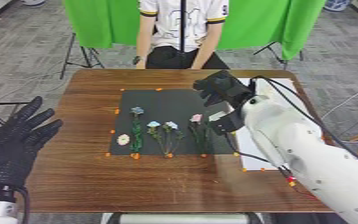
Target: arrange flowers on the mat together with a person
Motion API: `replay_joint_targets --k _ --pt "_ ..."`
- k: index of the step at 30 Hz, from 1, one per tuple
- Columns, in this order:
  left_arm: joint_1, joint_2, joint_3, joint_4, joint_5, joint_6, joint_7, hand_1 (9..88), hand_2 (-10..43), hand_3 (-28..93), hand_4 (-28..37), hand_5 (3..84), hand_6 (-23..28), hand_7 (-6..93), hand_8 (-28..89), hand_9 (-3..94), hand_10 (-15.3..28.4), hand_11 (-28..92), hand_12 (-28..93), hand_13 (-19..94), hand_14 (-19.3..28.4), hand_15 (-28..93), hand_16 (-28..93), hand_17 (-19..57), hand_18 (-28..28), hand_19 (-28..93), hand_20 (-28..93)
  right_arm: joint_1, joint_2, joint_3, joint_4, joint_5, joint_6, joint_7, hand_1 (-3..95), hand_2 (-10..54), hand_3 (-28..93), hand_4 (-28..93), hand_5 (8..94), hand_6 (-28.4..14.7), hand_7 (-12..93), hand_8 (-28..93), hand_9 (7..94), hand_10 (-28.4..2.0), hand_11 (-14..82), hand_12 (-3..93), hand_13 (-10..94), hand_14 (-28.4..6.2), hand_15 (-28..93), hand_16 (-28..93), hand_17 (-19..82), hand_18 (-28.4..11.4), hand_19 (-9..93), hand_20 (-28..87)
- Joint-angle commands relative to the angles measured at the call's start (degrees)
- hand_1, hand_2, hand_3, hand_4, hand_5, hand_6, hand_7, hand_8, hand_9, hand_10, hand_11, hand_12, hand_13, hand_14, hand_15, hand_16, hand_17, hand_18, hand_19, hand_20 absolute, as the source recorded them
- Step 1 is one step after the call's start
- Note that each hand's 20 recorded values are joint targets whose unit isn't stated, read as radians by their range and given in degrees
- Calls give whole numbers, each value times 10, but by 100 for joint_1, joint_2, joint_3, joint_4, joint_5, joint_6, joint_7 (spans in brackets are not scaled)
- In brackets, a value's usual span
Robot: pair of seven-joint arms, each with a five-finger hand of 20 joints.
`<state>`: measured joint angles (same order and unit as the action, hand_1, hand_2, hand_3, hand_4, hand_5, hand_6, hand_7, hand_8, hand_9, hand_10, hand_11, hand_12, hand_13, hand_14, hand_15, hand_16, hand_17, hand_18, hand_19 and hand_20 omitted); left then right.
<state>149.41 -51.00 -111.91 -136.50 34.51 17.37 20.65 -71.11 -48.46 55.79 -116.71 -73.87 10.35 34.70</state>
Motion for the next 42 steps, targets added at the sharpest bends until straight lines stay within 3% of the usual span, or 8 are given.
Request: replay_joint_targets --k 1,10,13,18,26,33,35,42 --pt "140 70 138 72 -112 91 183 194 64 745 -264 313 47 94 -78 286 145 159 126 190 215 413 -36 -90 200 407 178 -2023 282 1727 -319 1751 285 -1133 250 -6 725 -246 546 -18 137 -126 521 -193 151 145 419 -208 522 79 72 -232 656 138" --pt "463 511 301 80 -439 339 824 189 63 747 -273 298 32 88 -80 271 136 136 125 194 200 370 -37 -92 201 387 166 -2758 286 2196 -323 2858 282 -2085 239 0 732 -250 500 -11 134 -122 481 -187 133 148 381 -201 486 90 47 -224 610 157" --pt "412 517 353 98 -439 343 767 188 63 746 -274 291 26 88 -80 269 134 133 126 193 199 366 -33 -92 201 384 164 -2871 255 2291 -331 3065 226 -2155 236 0 734 -250 492 -10 131 -121 472 -186 128 149 376 -199 479 92 44 -223 602 162" --pt "387 834 652 152 -673 492 1087 188 62 747 -276 286 24 90 -80 268 133 132 131 191 203 370 -24 -93 200 384 165 -2975 286 2353 -346 3182 140 -2319 233 3 733 -251 487 -9 127 -116 471 -184 126 153 374 -199 470 100 41 -223 591 177" --pt "520 979 532 134 -764 533 1208 188 62 748 -276 283 25 91 -79 271 136 138 135 189 209 385 -22 -93 200 386 168 -3012 234 2384 -326 3308 92 -2304 229 8 732 -254 489 -7 128 -116 473 -183 126 153 374 -199 466 107 40 -222 580 195" --pt "420 947 451 147 -715 472 1063 188 62 748 -276 286 30 92 -79 285 143 157 138 192 210 391 -24 -93 200 388 170 -3009 241 2379 -303 3398 39 -2349 225 10 737 -253 495 -6 129 -117 476 -182 127 153 376 -199 470 110 40 -222 576 202" --pt "356 822 456 147 -636 429 943 188 62 748 -276 286 30 93 -80 286 144 161 137 193 211 397 -24 -93 200 392 172 -2997 259 2363 -299 3334 27 -2332 224 11 737 -253 495 -4 130 -118 476 -182 127 153 377 -199 471 110 39 -222 576 204" --pt "375 850 436 133 -658 473 1020 189 63 748 -276 288 32 95 -81 285 142 161 132 194 213 405 -28 -92 200 396 174 -2949 280 2346 -286 3361 -3 -2375 224 12 738 -253 496 -2 132 -119 478 -182 127 153 378 -198 473 110 38 -222 572 208"
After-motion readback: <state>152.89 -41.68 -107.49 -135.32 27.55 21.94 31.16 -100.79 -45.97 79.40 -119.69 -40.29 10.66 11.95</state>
